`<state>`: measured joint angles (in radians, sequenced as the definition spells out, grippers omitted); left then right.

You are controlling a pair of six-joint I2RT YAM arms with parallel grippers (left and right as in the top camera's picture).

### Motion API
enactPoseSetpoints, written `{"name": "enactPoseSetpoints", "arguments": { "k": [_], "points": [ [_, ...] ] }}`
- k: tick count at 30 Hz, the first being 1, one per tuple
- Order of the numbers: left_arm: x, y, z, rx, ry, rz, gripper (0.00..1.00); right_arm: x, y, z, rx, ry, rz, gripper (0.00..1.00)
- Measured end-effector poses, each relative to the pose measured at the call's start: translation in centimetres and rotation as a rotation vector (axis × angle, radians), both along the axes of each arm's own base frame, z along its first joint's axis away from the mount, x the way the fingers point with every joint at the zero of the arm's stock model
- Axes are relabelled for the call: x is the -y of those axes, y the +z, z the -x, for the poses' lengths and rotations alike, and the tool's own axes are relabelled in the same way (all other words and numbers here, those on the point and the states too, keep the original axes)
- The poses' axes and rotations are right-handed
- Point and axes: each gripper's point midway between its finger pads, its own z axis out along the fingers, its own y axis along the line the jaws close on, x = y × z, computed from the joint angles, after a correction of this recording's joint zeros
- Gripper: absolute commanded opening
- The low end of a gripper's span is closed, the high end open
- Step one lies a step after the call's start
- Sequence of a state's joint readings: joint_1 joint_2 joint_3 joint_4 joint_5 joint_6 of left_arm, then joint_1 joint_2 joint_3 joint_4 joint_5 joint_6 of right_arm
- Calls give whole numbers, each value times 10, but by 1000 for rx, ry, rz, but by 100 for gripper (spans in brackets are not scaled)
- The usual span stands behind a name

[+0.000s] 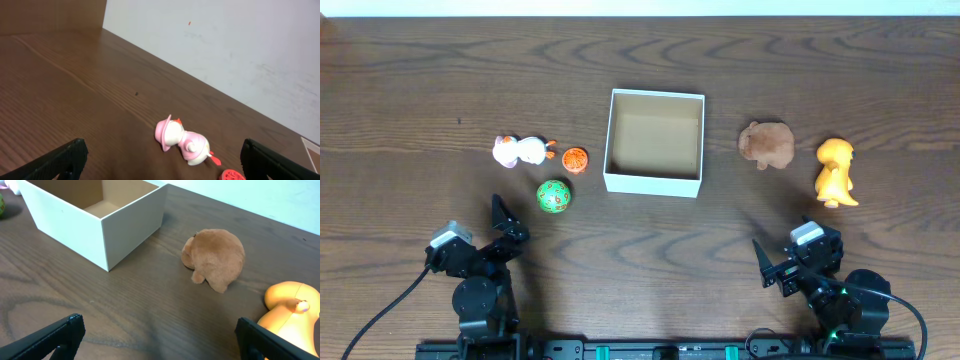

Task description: Pack container

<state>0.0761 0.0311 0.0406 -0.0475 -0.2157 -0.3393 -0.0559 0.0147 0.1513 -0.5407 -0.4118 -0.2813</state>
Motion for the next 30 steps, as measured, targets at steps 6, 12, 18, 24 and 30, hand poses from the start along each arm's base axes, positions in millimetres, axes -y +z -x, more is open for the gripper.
{"name": "enactPoseSetpoints", "arguments": {
  "k": [6, 12, 18, 24, 30],
  "points": [
    [0, 0, 0, 0, 0, 0, 98, 0, 0, 0, 0, 0, 0, 99],
    [0, 0, 0, 0, 0, 0, 98, 0, 0, 0, 0, 0, 0, 99],
    [0, 0, 0, 0, 0, 0, 98, 0, 0, 0, 0, 0, 0, 99],
    [1, 0, 0, 0, -5, 1, 98, 0, 7, -3, 31, 3, 0, 99],
    [12, -2, -4, -4, -70, 9, 98, -19, 36, -3, 146, 109, -58, 99]
  ]
}}
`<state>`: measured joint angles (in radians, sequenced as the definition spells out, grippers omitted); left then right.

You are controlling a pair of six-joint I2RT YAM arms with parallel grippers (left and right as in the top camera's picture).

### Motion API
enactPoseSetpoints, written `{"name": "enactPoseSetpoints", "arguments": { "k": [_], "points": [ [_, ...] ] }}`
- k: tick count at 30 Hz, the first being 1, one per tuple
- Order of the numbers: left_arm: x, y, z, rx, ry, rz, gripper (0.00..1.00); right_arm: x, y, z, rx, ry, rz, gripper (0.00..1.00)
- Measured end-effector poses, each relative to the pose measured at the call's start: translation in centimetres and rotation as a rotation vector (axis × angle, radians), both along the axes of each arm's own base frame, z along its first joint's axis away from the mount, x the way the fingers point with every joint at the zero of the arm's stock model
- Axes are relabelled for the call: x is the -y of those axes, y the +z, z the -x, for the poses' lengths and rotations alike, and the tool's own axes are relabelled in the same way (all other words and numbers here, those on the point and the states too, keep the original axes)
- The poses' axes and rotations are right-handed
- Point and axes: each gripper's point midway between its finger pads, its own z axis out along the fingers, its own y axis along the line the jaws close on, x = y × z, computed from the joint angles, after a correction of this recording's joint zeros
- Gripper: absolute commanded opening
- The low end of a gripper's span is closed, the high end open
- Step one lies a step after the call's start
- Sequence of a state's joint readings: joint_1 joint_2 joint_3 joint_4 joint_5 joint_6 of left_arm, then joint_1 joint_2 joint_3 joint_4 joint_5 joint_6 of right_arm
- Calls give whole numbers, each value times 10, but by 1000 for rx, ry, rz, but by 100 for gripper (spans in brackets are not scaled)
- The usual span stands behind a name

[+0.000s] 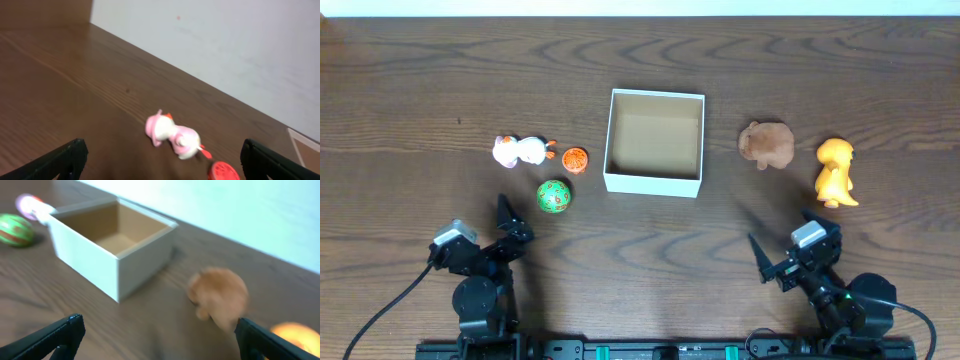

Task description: Pack container

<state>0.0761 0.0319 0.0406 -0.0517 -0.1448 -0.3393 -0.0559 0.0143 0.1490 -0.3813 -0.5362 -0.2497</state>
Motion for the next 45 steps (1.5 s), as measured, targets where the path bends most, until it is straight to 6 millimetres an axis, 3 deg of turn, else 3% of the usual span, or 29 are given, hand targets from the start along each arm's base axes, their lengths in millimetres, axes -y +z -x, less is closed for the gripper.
{"name": "enactPoseSetpoints", "arguments": {
  "k": [6, 11, 17, 21, 26, 31, 37, 45],
  "points": [
    [26, -3, -5, -9, -155, 22, 98, -17, 28, 6, 88, 107, -72, 99],
    [44, -2, -4, -39, -250, 62, 98, -17, 27, 4, 34, 89, -153, 99],
    [51, 38, 1, -100, -286, 89, 98, -8, 24, -8, -127, 2, -221, 99],
    [52, 63, -5, -182, -290, 107, 98, -1, 47, -23, -246, -52, -225, 99],
    [50, 75, -23, -347, -283, 143, 98, 6, 74, -47, -412, -93, -185, 99],
    [49, 76, -44, -549, -283, 164, 98, 18, 88, -75, -625, -157, -124, 99],
    [48, 64, -54, -822, -298, 176, 98, 26, 102, -109, -730, -188, -91, 99],
    [48, 36, -56, -1001, -307, 200, 98, 24, 71, -121, -878, -196, -119, 99]
  ]
}}
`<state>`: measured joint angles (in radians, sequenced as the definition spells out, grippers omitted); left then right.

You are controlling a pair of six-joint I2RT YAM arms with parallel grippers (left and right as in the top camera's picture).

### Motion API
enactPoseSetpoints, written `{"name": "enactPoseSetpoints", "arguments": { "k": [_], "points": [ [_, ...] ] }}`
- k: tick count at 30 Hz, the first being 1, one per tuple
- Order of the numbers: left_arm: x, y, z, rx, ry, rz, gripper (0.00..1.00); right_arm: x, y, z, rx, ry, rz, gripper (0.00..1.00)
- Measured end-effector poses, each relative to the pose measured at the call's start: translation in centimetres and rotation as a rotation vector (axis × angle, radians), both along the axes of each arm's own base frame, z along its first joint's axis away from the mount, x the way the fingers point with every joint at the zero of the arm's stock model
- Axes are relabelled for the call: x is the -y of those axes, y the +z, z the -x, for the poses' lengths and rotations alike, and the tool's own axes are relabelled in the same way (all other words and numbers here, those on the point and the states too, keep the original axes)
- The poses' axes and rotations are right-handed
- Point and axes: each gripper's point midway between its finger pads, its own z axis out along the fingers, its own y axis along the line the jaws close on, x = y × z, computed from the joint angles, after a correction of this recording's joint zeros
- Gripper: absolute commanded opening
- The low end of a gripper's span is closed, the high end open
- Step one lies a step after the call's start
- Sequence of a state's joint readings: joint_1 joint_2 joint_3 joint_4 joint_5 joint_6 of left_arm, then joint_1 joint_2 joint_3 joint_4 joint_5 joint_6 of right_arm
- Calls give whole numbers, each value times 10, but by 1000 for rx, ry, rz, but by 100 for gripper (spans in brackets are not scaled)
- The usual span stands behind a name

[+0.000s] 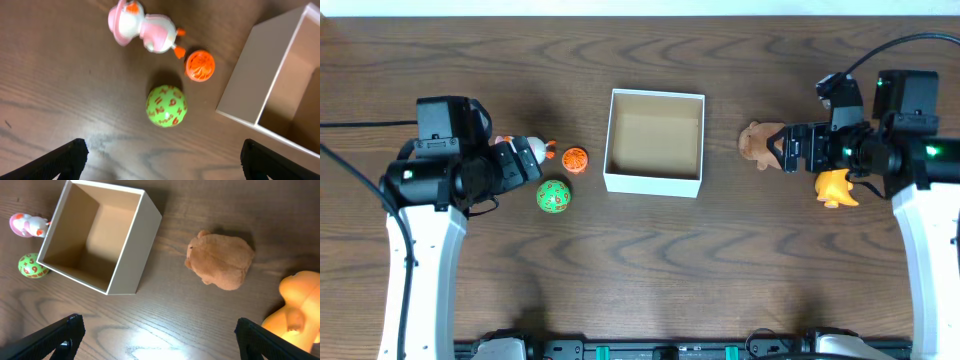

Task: Pack container
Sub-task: 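Reach the right gripper to the brown plush bear and grasp it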

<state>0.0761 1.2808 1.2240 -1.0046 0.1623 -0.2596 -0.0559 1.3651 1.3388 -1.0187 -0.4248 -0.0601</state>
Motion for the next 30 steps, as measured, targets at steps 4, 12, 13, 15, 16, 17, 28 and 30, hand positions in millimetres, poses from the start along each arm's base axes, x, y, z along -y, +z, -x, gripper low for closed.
{"name": "enactPoseSetpoints", "arguments": {
  "k": [4, 12, 13, 15, 16, 17, 28, 30],
  "points": [
    [0, -4, 2, -19, -2, 1, 98, 8, -15, -12, -42, -65, 15, 99],
    [1, -4, 2, -19, -26, -1, 98, 31, -68, -50, -132, -195, 88, 99],
    [1, -4, 2, -19, -26, -2, 98, 32, -76, -55, -139, -195, 96, 99],
    [2, -4, 2, -19, -27, -2, 98, 28, -95, -67, -147, -173, 121, 99],
    [2, -4, 2, -19, -28, -2, 98, 26, -101, -71, -150, -162, 132, 99],
    [2, -4, 2, -20, -29, -3, 98, 22, -112, -75, -158, -143, 154, 99],
    [2, -5, 6, -36, -31, 2, 98, 17, -183, -96, -245, -133, 385, 99],
    [2, -5, 6, -36, -31, 2, 98, 21, -192, -95, -266, -150, 396, 99]
  ]
}}
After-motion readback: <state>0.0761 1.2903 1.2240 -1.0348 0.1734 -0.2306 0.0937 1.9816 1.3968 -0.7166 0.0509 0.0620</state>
